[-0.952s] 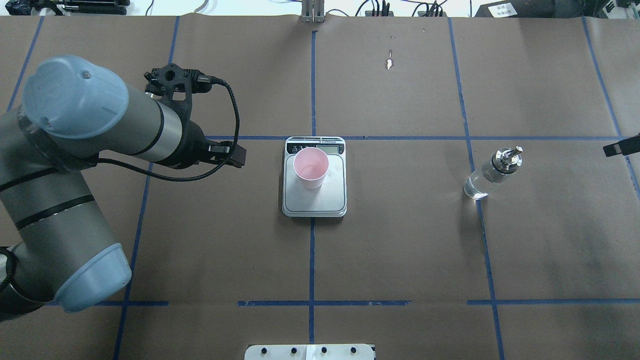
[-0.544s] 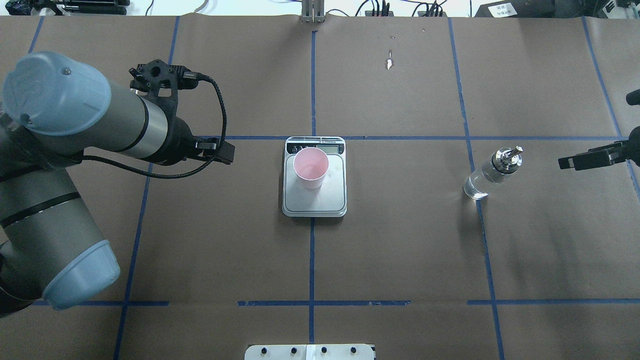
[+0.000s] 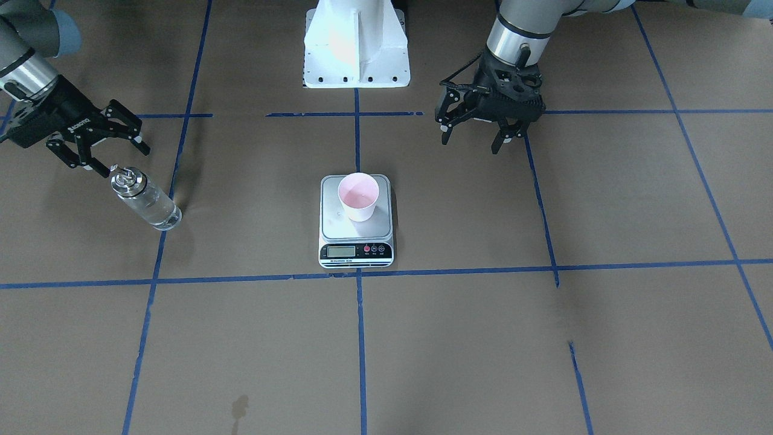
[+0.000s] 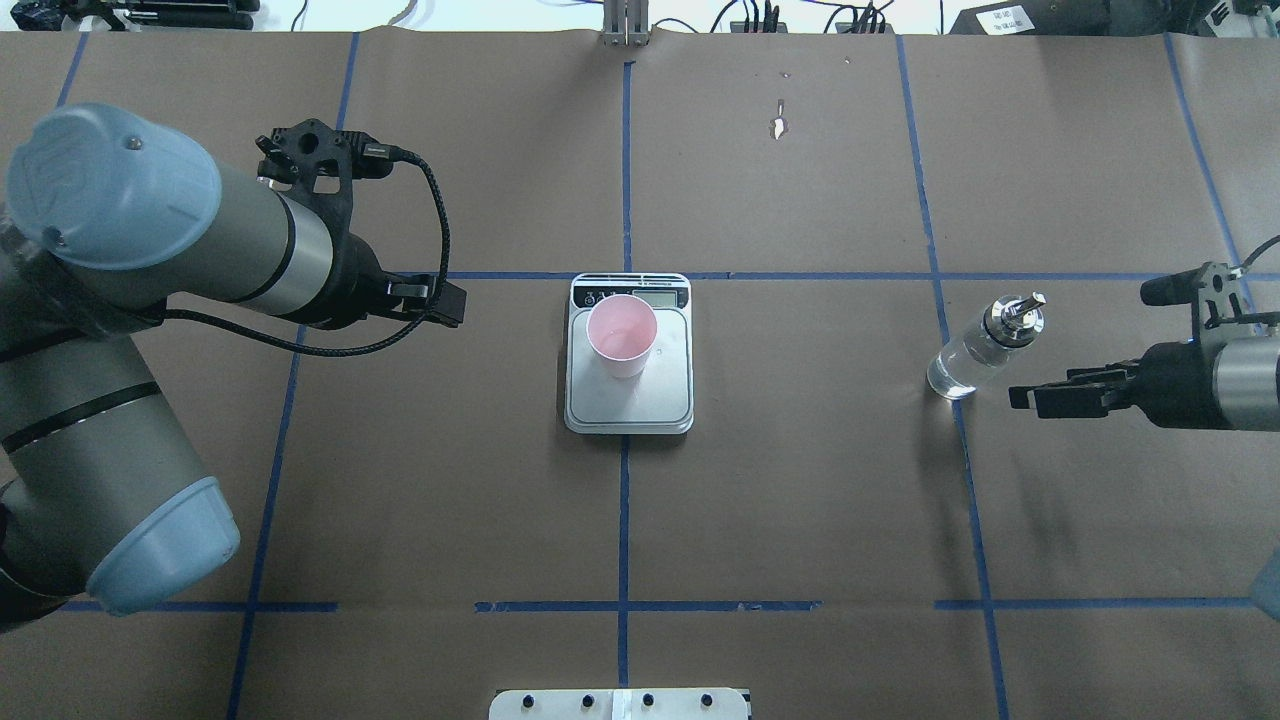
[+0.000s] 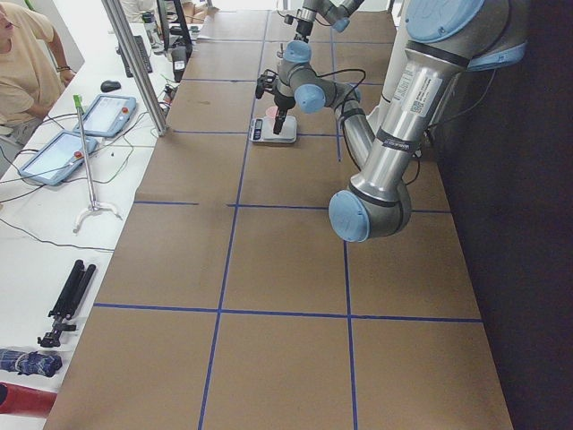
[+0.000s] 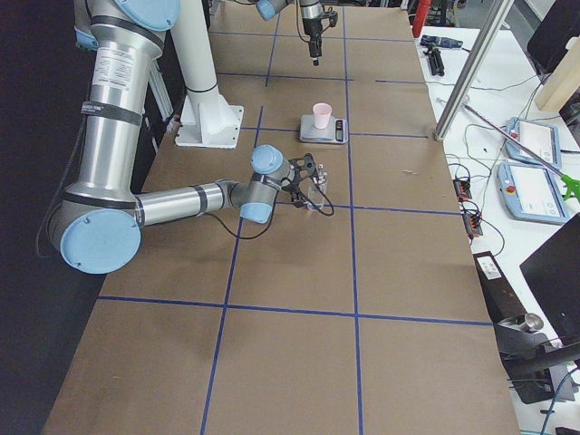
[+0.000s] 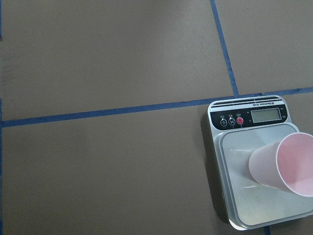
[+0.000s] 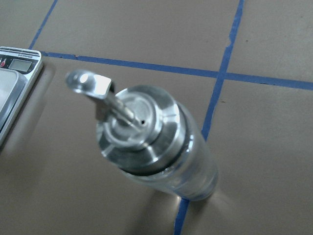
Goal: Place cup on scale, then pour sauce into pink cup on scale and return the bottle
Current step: 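Close the right gripper around the glass sauce bottle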
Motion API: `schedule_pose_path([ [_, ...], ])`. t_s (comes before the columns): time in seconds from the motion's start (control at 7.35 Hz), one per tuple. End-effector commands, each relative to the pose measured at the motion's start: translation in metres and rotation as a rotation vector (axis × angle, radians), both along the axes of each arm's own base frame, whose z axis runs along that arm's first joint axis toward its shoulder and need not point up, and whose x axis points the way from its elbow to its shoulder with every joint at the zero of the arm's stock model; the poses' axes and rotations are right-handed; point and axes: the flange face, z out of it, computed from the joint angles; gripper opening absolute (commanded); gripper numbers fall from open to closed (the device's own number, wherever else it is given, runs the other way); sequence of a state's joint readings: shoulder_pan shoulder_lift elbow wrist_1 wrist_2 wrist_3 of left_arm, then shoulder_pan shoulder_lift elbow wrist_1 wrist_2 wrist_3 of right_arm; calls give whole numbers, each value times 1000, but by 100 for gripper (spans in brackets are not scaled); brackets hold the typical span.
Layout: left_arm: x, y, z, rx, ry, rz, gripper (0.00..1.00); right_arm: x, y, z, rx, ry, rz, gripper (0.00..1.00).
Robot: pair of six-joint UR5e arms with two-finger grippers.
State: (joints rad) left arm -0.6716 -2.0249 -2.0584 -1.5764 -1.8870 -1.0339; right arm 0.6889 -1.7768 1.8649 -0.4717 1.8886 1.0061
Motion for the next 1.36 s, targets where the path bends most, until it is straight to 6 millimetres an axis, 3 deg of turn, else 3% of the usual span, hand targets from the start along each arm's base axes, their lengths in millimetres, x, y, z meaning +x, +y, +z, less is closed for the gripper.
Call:
schedule_pose_path([
  [0.0,2,-2,2,-3,-4,0,99,-60,35,2,-6,26,137,100],
  [0.27,2,-3,4,-5,-8,-3,100,-47,36,21,3,81,212,100],
  [0.54,3,-4,4,-9,-9,-5,100,-45,31,23,44,103,314,100],
  [0.68,4,-3,2,-11,-4,-7,100,-60,44,23,79,110,375,100],
  [0.95,3,-4,4,-8,-9,-4,100,-66,47,35,109,142,419,100],
  [1.22,3,-4,4,-9,-9,-5,100,-75,57,32,162,151,478,100],
])
